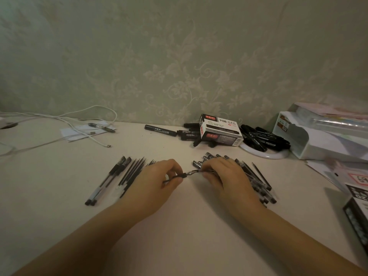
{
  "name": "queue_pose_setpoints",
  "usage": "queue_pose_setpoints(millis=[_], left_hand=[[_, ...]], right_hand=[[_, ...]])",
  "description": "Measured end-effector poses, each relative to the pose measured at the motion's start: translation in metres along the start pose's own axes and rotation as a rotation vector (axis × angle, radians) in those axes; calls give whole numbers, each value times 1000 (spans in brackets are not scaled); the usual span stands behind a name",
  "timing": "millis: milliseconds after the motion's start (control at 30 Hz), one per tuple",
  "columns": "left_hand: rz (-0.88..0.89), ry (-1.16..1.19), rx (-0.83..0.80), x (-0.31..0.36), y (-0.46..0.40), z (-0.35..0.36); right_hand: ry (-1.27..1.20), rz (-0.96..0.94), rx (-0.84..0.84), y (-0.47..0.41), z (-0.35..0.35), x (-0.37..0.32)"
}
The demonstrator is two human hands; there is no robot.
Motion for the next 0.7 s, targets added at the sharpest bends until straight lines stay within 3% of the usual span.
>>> queue_pose_setpoints(millis=[333, 700], left_hand=[[156, -86, 3, 6, 0, -3], [224, -106, -1, 11, 0, -4]], right_hand=[[-181, -204, 8, 1, 4, -5], [-274, -179, 21, 2, 0, -6]])
Point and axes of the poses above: each hand's wrist, its own y-axis away from the middle knuckle, its own z-axis out of the palm, x = y × z, the point moved 2 cm from there along -y, towards the middle knuckle, and after that the axes turned 4 degrees about -x, right-handed, at the moved point
